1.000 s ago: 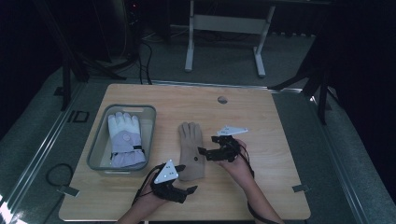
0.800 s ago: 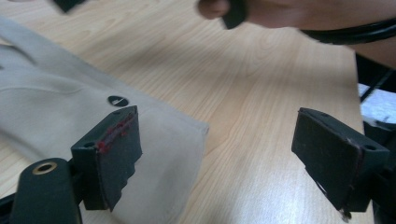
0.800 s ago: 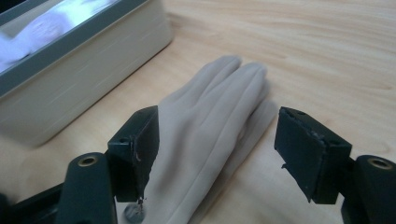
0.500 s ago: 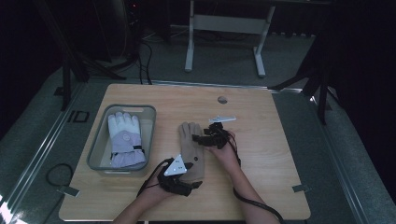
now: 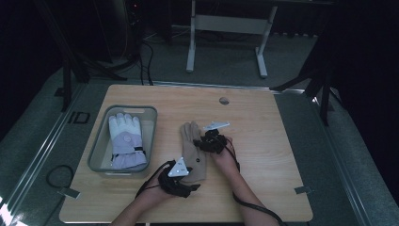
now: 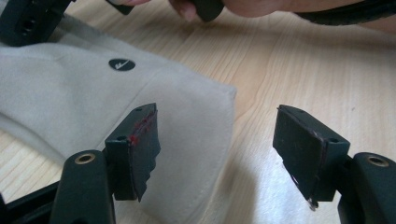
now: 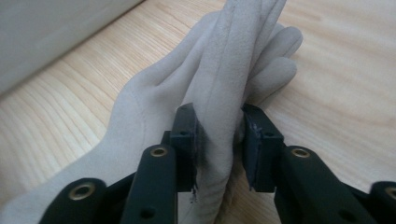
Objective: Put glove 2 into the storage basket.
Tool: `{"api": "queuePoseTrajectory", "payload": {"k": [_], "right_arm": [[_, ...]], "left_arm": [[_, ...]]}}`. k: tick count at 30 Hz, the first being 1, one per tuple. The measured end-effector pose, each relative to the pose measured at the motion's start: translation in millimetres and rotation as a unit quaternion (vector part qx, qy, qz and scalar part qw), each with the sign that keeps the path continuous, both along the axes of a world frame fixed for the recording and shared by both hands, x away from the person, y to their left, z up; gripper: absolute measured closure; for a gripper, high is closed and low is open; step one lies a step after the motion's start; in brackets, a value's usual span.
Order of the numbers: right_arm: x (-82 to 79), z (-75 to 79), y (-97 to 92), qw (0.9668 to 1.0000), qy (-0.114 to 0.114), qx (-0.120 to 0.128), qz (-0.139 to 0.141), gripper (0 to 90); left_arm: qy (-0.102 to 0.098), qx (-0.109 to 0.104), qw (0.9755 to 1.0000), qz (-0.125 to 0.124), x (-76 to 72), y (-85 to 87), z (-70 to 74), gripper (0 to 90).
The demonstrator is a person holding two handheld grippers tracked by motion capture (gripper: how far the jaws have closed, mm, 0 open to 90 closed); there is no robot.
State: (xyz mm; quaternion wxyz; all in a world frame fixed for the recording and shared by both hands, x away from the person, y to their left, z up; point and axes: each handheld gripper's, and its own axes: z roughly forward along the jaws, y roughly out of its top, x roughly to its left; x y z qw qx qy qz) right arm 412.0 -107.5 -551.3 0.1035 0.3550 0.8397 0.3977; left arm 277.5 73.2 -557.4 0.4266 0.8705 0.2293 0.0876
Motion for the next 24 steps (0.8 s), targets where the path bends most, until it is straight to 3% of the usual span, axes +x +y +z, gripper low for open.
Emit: {"api": "queuePoseTrajectory", "payload": {"k": [2, 7, 12, 14, 17, 18, 24], "right_arm": [[-2.0, 0.2, 0.4, 1.0000, -0.003, -0.001, 0.001, 70.6], [-8.8, 1.4, 5.7, 0.9987, -0.040, -0.029, 0.011, 70.8], [-6.9, 1.9, 5.1, 0.9992, -0.030, -0.027, 0.009, 70.8], [-5.8, 1.9, 4.6, 0.9994, -0.024, -0.023, 0.008, 70.8], [-5.4, 2.2, 4.6, 0.9995, -0.020, -0.023, 0.007, 70.8], [-5.2, 2.3, 4.6, 0.9996, -0.018, -0.022, 0.006, 70.8], [-5.1, 2.1, 4.4, 0.9997, -0.016, -0.020, 0.003, 70.8]], "left_arm": [[-0.002, 0.006, 1.0000, 0.004, 1.5, 0.8, -1.8, 31.1], [-0.002, 0.026, 0.9996, -0.001, 3.5, 0.5, -2.7, 31.2], [-0.002, 0.045, 0.9990, -0.008, 3.5, 0.4, -1.3, 31.1], [-0.022, 0.070, 0.9972, -0.011, 0.3, -1.5, -1.8, 31.3], [-0.031, 0.083, 0.9960, -0.009, -2.3, -3.8, -1.5, 31.3], [-0.031, 0.082, 0.9962, -0.004, -1.4, -3.5, -1.2, 37.4], [-0.037, 0.093, 0.9949, 0.011, 3.7, -2.9, 1.1, 52.0]]}}
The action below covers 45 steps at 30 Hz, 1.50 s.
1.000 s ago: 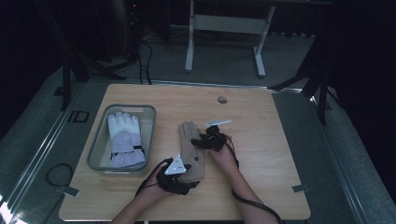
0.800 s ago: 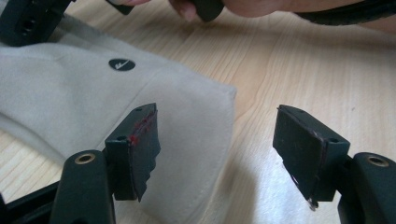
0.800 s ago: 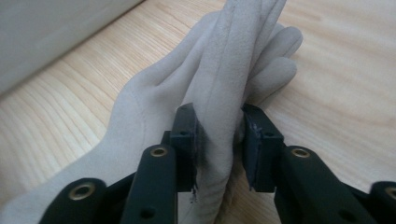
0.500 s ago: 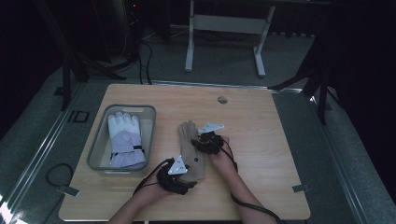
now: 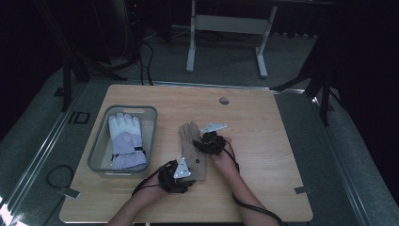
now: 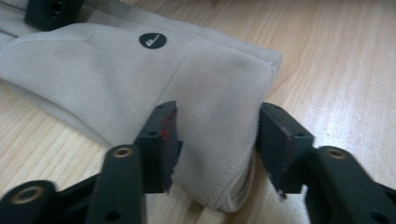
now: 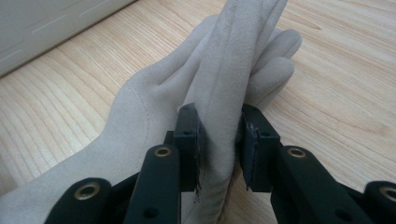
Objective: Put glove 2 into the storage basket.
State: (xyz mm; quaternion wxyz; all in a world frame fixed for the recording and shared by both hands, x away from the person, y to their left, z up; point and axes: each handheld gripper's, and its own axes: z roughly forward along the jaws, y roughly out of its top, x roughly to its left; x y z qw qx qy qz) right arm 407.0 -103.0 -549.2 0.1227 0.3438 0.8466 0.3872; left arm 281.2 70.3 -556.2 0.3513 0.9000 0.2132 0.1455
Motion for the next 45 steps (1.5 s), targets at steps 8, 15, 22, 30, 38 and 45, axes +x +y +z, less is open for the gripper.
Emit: {"api": "queuePoseTrajectory", "payload": {"k": [8, 15, 22, 30, 38, 45], "right_arm": [[0.0, 0.7, 0.5, 0.9999, 0.004, 0.005, -0.008, 71.5], [-2.7, 8.6, 0.0, 0.9997, 0.001, 0.021, -0.007, 72.4], [-7.3, 23.0, 1.8, 0.9996, -0.006, 0.027, 0.005, 72.5], [-11.4, 50.2, 2.2, 0.9986, -0.029, 0.044, 0.008, 72.6], [-14.3, 74.1, 5.9, 0.9973, -0.050, 0.054, 0.006, 72.5], [-14.4, 93.5, 16.7, 0.9962, -0.066, 0.055, 0.012, 72.5]], "left_arm": [[0.001, 0.003, 0.9997, 0.026, 6.5, -0.2, 3.6, 79.3], [0.026, -0.004, 0.9994, 0.022, 5.0, 0.1, 10.3, 81.6], [0.023, 0.015, 0.9994, 0.022, 0.2, -1.0, 23.8, 81.8], [0.010, 0.012, 0.9998, 0.015, -0.4, 5.6, 47.4, 81.7], [-0.006, 0.020, 0.9997, 0.012, 0.2, 12.2, 68.6, 81.7], [-0.016, 0.021, 0.9995, 0.017, 0.1, 21.2, 83.2, 81.7]]}}
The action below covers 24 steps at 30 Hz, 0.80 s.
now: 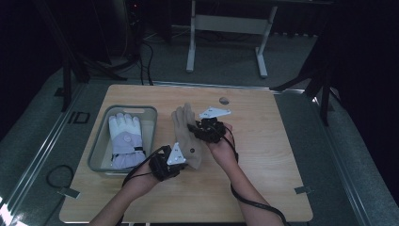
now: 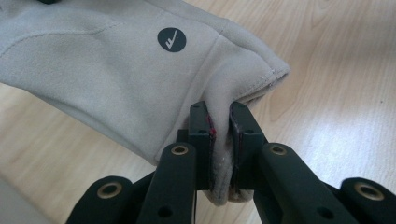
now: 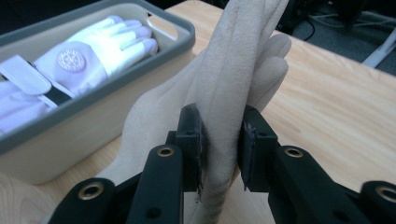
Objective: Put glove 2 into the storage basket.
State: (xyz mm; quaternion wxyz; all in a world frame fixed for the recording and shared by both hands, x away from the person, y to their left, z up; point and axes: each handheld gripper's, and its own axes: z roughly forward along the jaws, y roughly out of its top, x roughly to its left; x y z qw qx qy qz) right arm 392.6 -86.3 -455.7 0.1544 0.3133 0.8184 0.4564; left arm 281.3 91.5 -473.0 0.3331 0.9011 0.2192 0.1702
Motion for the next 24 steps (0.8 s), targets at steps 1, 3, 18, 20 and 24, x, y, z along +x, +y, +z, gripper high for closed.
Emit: {"api": "queuePoseTrajectory", "payload": {"k": [1, 3, 18, 20, 24], "right_arm": [[0.3, 2.3, 2.0, 1.0000, -0.001, -0.001, 0.002, 72.5], [0.7, 6.3, 6.2, 1.0000, -0.005, 0.000, 0.002, 72.5], [7.3, 17.4, 47.6, 0.9996, -0.004, 0.004, 0.029, 72.5], [7.4, 18.9, 55.4, 0.9994, -0.008, 0.004, 0.034, 72.5], [5.8, 20.1, 74.4, 0.9990, -0.010, 0.006, 0.043, 72.5]], "left_arm": [[-0.001, 0.001, 1.0000, 0.000, 0.1, 1.4, 1.6, 81.7], [-0.007, 0.006, 1.0000, 0.002, -0.3, 4.7, 5.7, 81.7], [-0.008, 0.019, 0.9993, 0.031, -3.6, 38.9, 17.8, 81.7], [-0.007, 0.021, 0.9991, 0.036, -5.1, 45.6, 18.9, 81.7], [-0.005, 0.021, 0.9985, 0.051, -8.7, 61.3, 18.5, 81.7]]}}
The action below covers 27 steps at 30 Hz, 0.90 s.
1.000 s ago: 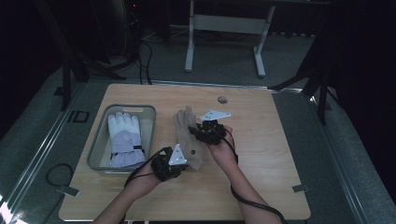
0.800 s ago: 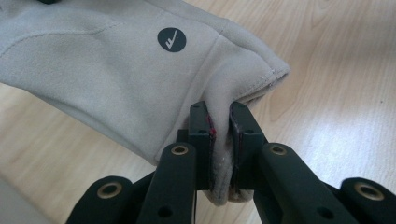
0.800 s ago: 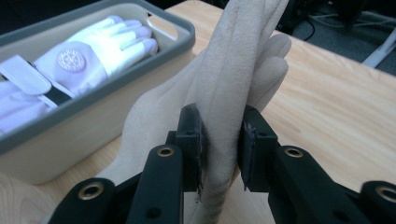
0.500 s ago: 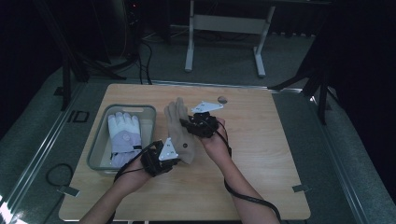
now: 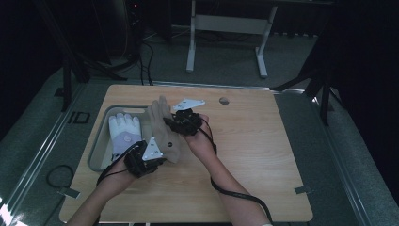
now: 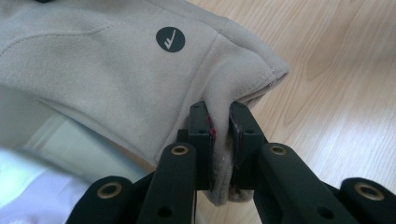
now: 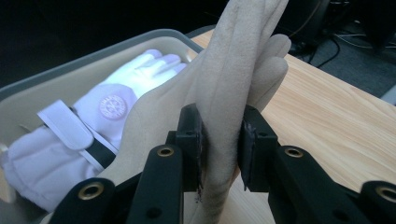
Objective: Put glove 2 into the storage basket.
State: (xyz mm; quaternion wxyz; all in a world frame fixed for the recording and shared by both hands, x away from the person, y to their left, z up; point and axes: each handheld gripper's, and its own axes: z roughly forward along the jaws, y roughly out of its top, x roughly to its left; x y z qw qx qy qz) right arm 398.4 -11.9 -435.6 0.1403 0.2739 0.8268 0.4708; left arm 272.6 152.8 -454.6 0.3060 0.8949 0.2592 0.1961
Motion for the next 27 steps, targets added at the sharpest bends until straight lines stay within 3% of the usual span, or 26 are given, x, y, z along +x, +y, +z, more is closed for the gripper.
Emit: {"api": "queuePoseTrajectory", "payload": {"k": [13, 27], "right_arm": [[0.9, 1.8, 54.4, 0.9994, 0.002, -0.005, 0.034, 72.4], [0.8, -5.5, 116.1, 0.9971, 0.014, -0.016, 0.074, 72.4]], "left_arm": [[0.002, 0.010, 0.9993, 0.036, -9.9, 40.6, 2.1, 81.7], [0.014, 0.009, 0.9962, 0.085, -23.2, 84.1, -3.7, 81.7]]}}
